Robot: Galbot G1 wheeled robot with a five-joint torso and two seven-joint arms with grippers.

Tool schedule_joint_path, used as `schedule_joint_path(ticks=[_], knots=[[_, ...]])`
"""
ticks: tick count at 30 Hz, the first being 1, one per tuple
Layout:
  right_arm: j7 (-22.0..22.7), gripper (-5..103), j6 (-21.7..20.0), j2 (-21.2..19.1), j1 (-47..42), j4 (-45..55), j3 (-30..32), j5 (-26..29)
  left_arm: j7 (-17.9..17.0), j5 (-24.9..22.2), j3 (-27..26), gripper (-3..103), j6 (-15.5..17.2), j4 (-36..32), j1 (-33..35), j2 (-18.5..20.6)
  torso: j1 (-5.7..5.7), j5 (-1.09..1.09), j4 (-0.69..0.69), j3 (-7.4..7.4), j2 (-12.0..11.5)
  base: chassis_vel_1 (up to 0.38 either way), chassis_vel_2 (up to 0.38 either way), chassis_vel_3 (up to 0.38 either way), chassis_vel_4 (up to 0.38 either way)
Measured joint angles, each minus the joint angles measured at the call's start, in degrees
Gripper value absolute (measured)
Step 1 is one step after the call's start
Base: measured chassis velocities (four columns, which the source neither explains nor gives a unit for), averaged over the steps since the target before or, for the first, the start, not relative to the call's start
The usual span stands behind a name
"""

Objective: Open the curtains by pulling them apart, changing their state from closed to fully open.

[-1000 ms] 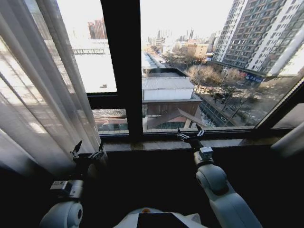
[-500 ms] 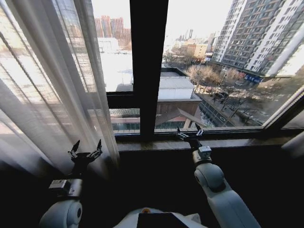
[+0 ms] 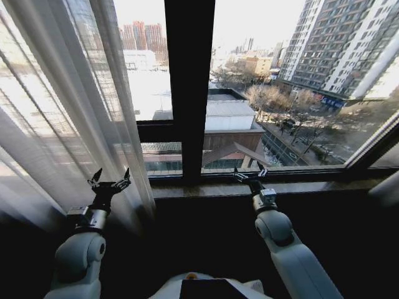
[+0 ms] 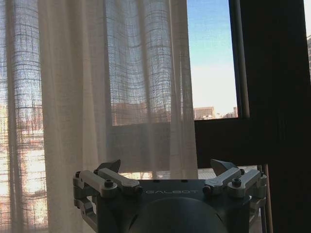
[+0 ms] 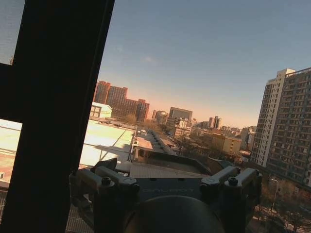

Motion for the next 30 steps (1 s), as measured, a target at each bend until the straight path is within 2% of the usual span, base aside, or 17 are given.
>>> schedule_joint_path(ticks=[8, 18, 23, 30], knots=[[0.0, 100, 0.0, 0.0, 1.9, -2.7, 0.7, 0.2, -0.1, -1.9, 3.1, 100, 1.7, 8.4, -8.2, 4.7, 0.0, -0.02, 0.01, 0.0, 0.0, 0.0, 0.0, 0.0, 0.0], [0.1, 100, 0.0, -0.1, 2.3, -4.1, 2.0, 0.2, -0.9, -2.9, 7.2, 100, 3.5, 14.0, -16.0, 7.0, 0.01, -0.01, 0.0, -0.01, 0.0, 0.0, 0.0, 0.0, 0.0], [0.1, 100, 0.0, -0.3, 2.6, -4.6, 2.6, 0.3, -1.4, -4.1, 7.8, 100, 4.8, 15.4, -18.2, 7.7, 0.01, -0.01, 0.0, 0.0, 0.0, 0.0, 0.0, 0.0, 0.0], [0.1, 100, 0.0, -0.1, 3.3, -5.2, 3.0, 0.4, -1.4, -5.2, 7.4, 100, 4.9, 19.4, -21.8, 9.6, 0.01, -0.01, 0.01, -0.01, 0.0, 0.0, 0.0, 0.0, 0.0]])
